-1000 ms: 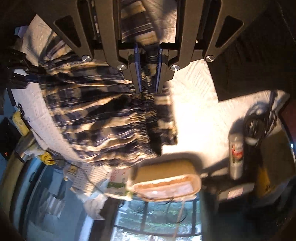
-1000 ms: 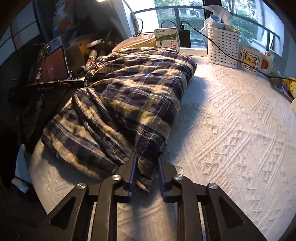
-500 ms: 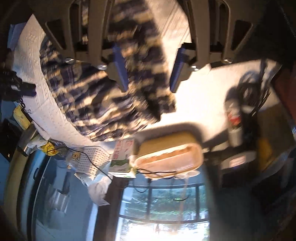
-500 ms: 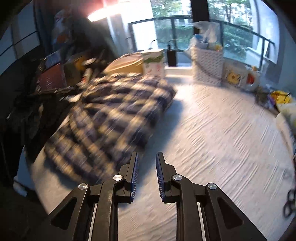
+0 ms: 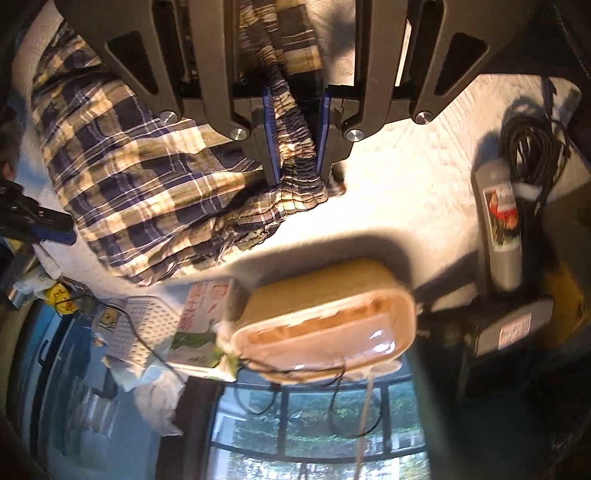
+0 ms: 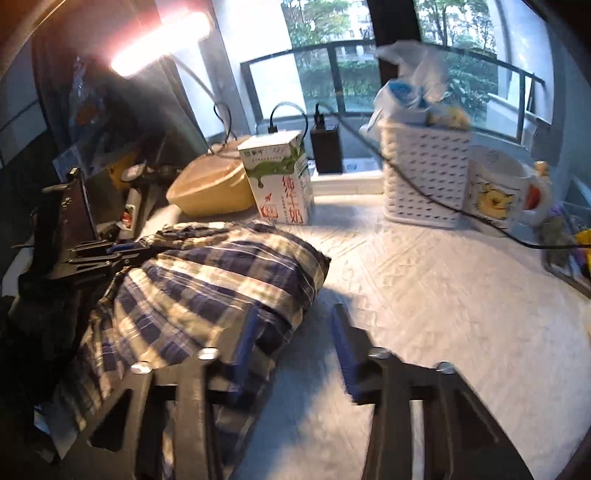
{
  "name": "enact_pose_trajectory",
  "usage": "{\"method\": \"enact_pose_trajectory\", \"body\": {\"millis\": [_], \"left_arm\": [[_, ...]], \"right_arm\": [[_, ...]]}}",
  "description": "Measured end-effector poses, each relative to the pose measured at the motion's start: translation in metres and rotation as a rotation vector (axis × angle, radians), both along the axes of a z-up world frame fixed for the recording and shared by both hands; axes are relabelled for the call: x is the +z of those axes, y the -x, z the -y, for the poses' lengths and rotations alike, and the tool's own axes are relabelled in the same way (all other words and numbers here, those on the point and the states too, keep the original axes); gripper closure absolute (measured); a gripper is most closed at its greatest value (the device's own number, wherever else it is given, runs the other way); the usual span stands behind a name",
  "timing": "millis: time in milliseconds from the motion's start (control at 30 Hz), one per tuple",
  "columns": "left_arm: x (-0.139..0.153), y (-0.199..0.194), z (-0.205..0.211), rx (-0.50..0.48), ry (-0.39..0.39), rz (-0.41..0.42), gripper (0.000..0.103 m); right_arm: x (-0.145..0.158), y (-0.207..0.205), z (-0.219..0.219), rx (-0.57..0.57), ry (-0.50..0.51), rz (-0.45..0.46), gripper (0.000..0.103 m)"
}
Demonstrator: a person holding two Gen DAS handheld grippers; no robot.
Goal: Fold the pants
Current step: 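Grasp the folded waistband with the left tool while the right tool grasps the fold edge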
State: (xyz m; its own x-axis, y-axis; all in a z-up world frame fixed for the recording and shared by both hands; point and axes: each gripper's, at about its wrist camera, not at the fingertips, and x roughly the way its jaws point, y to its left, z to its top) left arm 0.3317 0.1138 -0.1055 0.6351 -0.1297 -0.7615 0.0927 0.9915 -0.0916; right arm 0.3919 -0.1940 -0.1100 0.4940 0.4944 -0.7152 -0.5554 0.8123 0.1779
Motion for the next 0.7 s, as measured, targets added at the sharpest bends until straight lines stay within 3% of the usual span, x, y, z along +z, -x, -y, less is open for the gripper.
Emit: {"method": "enact_pose_trajectory", "body": {"millis": [300,467,600,700], "left_arm": [[-0.011,0.003,-0.018,0.052,0.051,-0.022,0.081],[0.008,0.007,-0.022,0.047,0.109,-0.029,0.081],[0.042,0.023,-0.012,-0.006,0.107,0.076,0.081],[0.050,0.023,0.001,-0.053,0.081,0.108,0.081]], "right_arm": [[-0.041,-0.024,-0.033,0.019,0.065,-0.067,0.076],[-0.026,-0.021,-0.034,-0.007,0.102,-0.017,0.076],[-0.003,-0.020,-0.034,0.006,0.077,0.047,0.076],[0.004,-0.025,-0.044,0.045,0.082,0.063,0.076]]}}
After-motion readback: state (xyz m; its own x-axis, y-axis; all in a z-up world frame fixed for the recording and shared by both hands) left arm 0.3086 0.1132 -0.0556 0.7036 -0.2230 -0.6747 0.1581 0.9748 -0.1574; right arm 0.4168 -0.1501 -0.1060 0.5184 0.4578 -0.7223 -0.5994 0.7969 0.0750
